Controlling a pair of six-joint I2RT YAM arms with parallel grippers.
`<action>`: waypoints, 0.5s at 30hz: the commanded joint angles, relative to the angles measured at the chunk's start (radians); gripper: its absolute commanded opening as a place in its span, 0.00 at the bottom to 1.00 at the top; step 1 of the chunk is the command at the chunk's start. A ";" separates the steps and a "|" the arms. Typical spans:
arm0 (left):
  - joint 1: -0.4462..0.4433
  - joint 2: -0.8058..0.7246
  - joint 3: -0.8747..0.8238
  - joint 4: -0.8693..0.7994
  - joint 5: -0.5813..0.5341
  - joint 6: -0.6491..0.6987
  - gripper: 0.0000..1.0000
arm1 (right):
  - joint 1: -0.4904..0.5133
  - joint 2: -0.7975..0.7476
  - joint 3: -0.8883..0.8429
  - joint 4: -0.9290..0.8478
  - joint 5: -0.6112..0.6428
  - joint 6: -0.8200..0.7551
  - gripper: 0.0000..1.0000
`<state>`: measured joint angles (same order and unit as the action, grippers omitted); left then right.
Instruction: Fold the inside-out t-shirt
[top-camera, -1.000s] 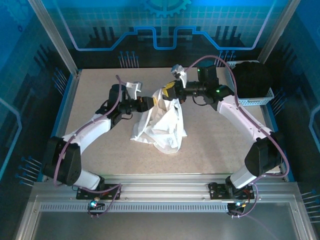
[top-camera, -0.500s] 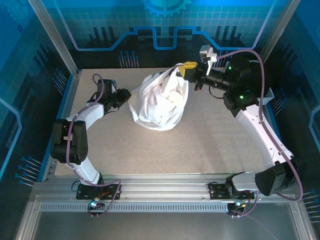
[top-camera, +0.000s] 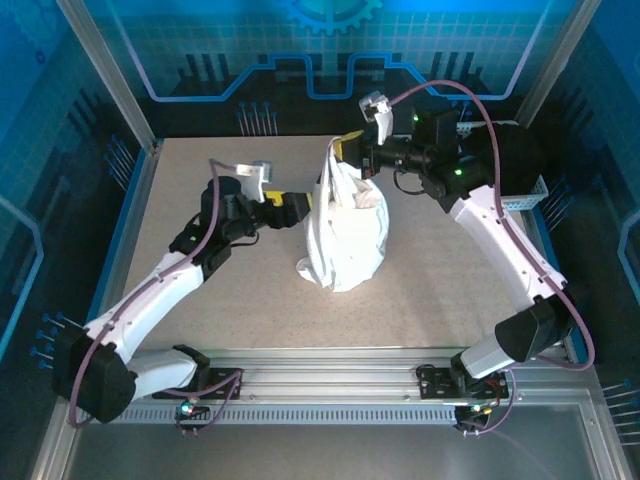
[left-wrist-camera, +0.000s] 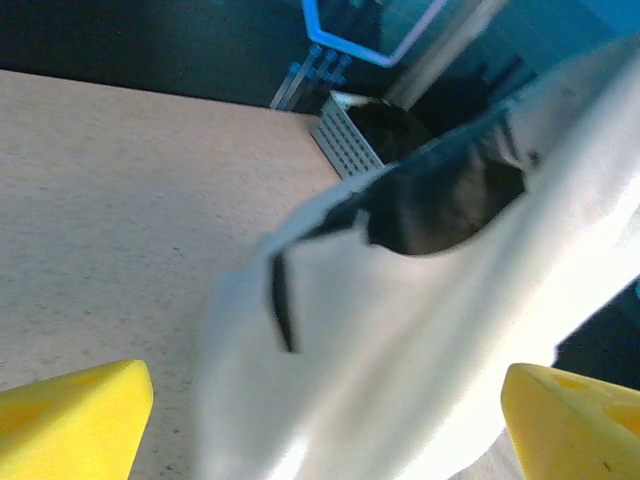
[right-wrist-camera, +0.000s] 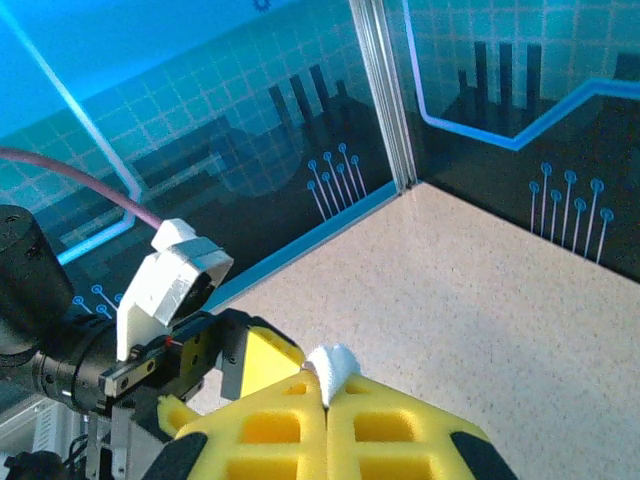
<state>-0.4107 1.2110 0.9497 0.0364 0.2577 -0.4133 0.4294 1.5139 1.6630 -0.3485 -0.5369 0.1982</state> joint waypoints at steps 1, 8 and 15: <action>-0.020 0.086 0.053 -0.037 0.046 0.072 0.87 | 0.010 -0.023 0.056 -0.040 0.010 -0.023 0.00; -0.002 0.206 0.106 -0.064 -0.081 0.092 0.36 | -0.025 -0.053 0.105 -0.033 -0.083 -0.067 0.00; 0.209 0.176 0.124 -0.061 -0.023 -0.169 0.14 | -0.014 -0.097 0.164 0.063 -0.102 -0.054 0.00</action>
<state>-0.2840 1.4204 1.0592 -0.0093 0.2184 -0.4557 0.4103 1.4914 1.7760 -0.4068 -0.6067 0.1493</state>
